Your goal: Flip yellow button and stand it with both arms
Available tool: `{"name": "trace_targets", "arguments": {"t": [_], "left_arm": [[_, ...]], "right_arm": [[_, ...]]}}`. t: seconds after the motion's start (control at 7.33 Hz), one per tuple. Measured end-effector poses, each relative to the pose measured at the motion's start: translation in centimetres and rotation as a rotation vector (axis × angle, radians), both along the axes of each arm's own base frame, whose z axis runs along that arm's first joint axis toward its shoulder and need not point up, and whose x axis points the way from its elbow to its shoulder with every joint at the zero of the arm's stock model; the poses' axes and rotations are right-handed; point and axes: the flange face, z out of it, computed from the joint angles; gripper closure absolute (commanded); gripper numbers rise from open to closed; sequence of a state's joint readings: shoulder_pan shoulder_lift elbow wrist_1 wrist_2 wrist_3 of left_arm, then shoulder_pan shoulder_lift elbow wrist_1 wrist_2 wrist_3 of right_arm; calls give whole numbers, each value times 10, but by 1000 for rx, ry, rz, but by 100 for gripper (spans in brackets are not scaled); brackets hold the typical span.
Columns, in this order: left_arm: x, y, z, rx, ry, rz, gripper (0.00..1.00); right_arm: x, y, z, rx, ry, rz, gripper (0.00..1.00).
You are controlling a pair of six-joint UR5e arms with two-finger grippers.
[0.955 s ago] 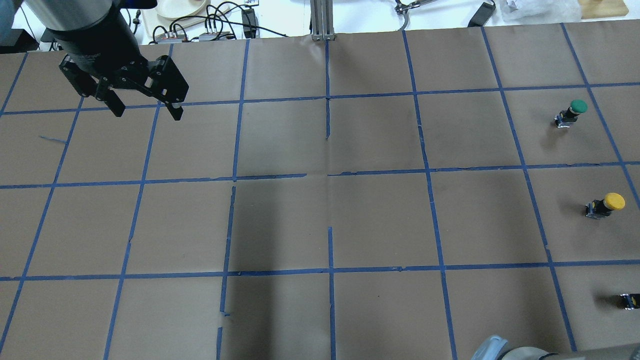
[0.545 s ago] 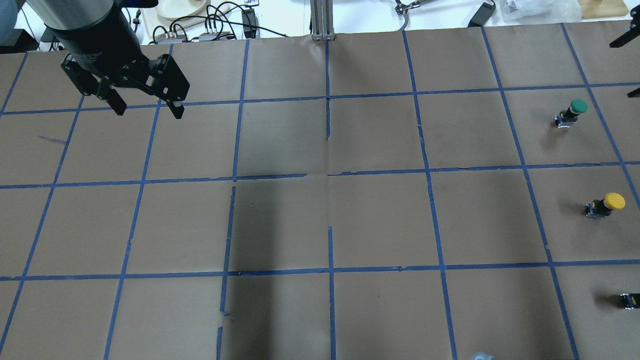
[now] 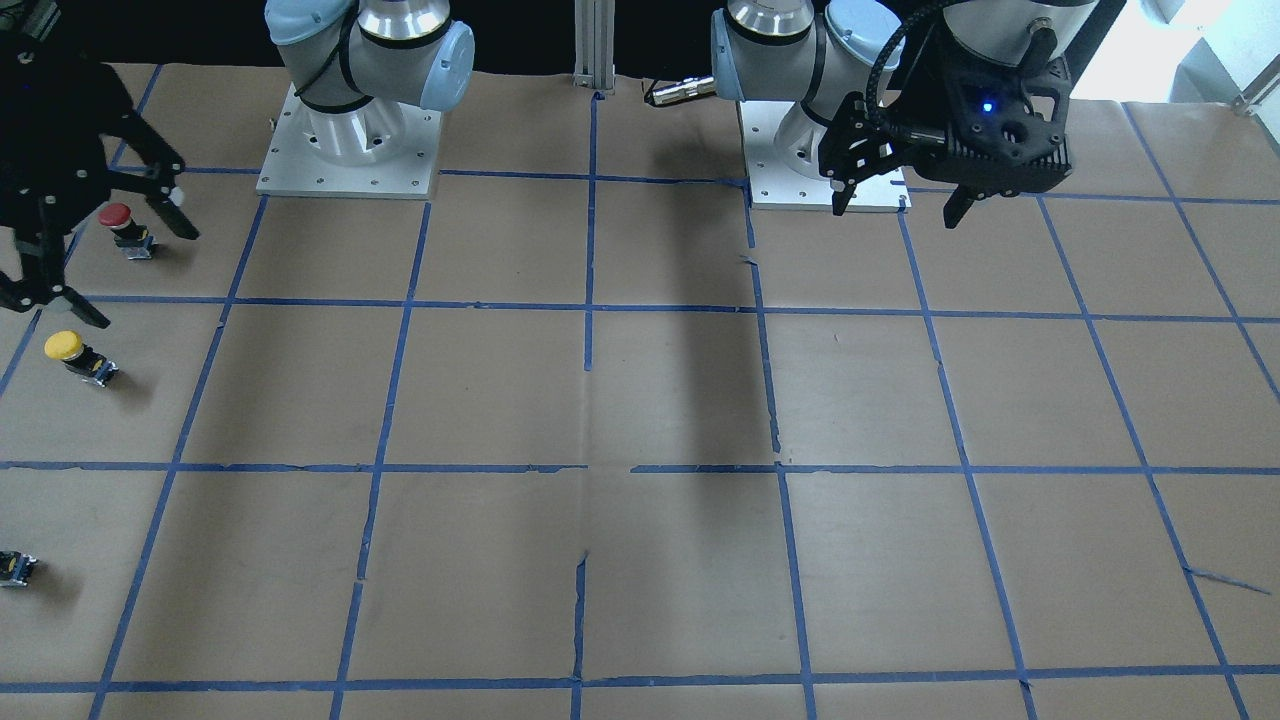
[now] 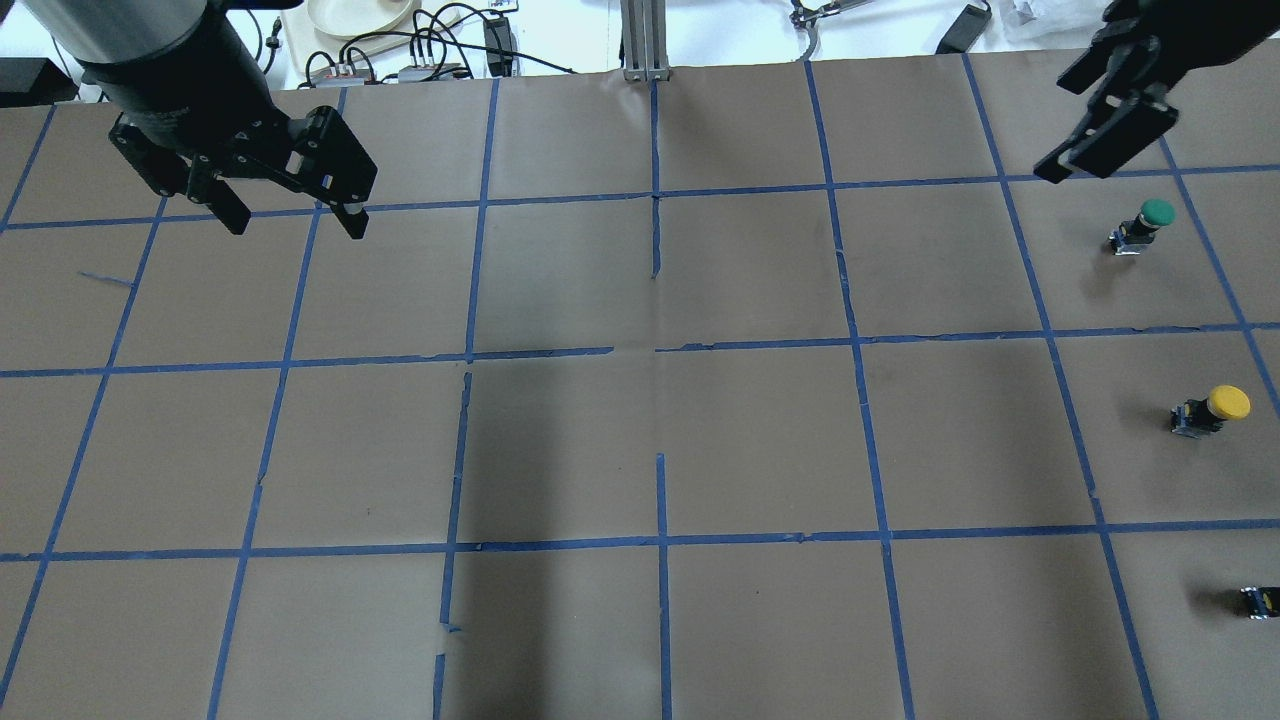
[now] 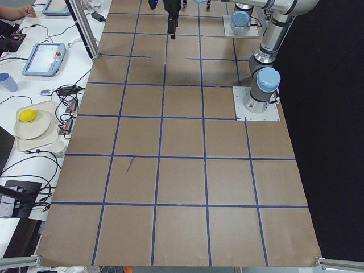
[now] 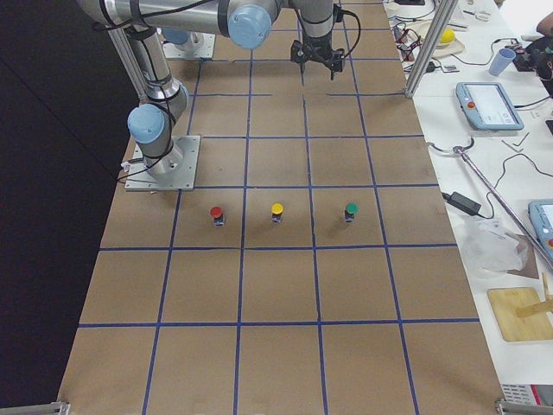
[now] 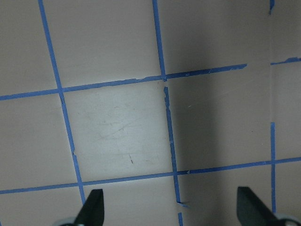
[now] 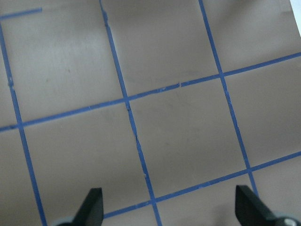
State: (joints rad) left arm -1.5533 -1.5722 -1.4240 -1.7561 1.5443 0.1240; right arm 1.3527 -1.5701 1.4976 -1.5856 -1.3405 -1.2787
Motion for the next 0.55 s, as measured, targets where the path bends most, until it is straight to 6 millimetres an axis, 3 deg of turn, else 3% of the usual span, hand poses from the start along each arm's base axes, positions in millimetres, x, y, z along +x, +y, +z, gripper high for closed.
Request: {"name": "trace_targets", "arguments": {"t": [0.27,0.55], "left_arm": [[0,2,6,-14,1,-7,0],[1,4,7,-19,-40,-13,0]], "right_arm": [[66,16,4,72,49,-233,0],[99,27,4,121,65,-516,0]]}}
